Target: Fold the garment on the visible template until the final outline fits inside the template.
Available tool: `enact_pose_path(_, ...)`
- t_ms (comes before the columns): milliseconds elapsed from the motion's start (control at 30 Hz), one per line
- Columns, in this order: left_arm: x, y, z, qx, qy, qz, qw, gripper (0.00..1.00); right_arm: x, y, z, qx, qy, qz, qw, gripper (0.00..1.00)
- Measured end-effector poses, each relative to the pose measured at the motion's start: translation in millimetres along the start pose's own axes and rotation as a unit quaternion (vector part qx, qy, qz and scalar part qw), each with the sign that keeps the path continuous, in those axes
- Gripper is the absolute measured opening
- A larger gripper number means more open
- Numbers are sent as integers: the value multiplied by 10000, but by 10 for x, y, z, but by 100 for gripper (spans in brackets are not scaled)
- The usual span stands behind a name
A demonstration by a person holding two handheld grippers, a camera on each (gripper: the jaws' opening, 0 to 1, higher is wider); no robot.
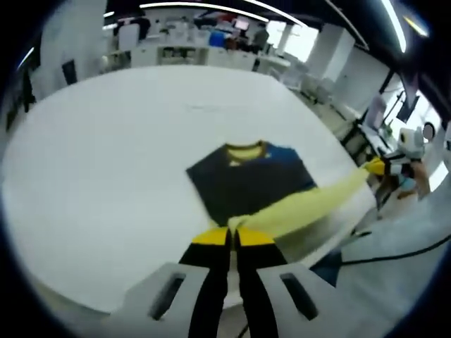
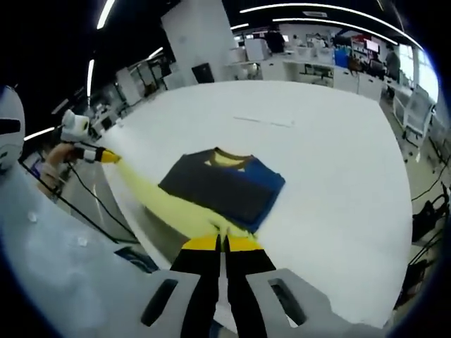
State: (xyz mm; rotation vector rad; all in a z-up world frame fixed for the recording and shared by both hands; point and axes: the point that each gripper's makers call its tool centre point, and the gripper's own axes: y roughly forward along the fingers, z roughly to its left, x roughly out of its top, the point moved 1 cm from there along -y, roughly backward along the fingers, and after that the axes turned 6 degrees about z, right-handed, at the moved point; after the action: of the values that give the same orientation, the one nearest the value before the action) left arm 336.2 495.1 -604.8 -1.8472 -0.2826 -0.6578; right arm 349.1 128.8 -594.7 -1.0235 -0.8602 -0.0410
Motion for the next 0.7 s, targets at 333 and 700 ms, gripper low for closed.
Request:
enact_pose_path(333,262,99,102,126,110,-127,9998,0,262,112,-150,32,108,-331,9994,3)
enact_pose_path(700,436,408,264,305,393,105,9987,0,391,388,-314,-61,177,-519,9985,3)
